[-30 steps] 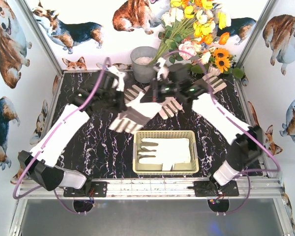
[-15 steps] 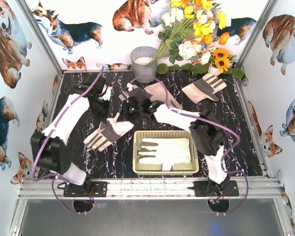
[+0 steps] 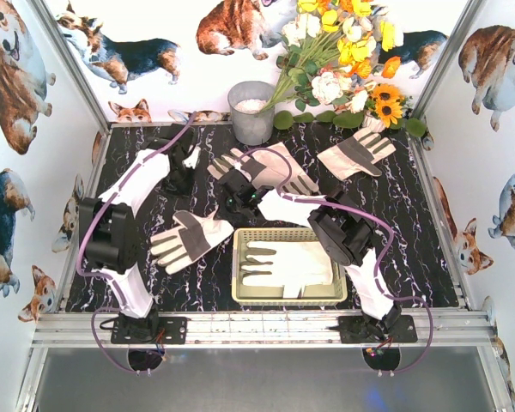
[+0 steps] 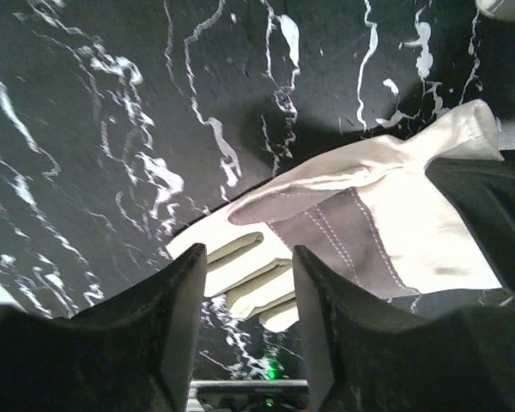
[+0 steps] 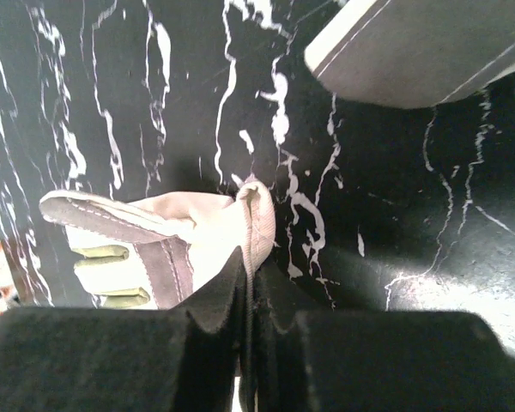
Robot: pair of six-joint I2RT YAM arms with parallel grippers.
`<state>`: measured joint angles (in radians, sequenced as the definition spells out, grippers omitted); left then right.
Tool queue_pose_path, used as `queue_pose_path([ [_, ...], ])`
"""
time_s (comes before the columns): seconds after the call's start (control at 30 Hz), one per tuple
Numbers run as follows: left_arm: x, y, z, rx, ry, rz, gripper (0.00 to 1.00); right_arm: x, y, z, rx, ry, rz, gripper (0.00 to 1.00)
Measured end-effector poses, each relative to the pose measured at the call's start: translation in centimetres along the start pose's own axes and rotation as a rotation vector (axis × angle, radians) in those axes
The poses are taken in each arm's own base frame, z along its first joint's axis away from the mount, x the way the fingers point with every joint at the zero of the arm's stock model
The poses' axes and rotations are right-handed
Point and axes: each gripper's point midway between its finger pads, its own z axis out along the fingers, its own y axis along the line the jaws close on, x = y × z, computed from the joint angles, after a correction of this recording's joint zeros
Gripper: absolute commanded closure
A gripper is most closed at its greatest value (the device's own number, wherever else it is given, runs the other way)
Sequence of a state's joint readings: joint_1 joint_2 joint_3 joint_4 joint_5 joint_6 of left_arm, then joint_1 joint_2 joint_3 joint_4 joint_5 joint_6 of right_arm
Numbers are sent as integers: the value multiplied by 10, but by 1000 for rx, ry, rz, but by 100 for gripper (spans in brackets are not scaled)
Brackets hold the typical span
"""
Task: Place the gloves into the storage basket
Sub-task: Place the glove at the center of the board.
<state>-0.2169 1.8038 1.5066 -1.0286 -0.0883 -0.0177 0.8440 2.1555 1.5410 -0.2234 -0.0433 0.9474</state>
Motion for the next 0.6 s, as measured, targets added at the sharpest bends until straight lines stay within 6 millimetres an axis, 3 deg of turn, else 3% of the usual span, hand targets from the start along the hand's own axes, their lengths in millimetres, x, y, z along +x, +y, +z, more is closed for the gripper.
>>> queue_pose_path([
  [0.1,-13,4,-9,-21,-57,-22,44,-9,-2,2,22,-46,44,100],
  [0.2,-19,4,-27,-15,-131,-76,40,-17,-3,3,38,-92,84,100],
  [0.33,-6,-4,-47,39,-224,-201,39,-28,-1,4,41,-148,148,100],
  [0.53,36,-34,-26,197,-269,-491,40,-33,2,8,34,-162,131,100],
  [0.6,44,-42,-14,232,-274,-587,40,-33,4,9,31,-159,106,90],
])
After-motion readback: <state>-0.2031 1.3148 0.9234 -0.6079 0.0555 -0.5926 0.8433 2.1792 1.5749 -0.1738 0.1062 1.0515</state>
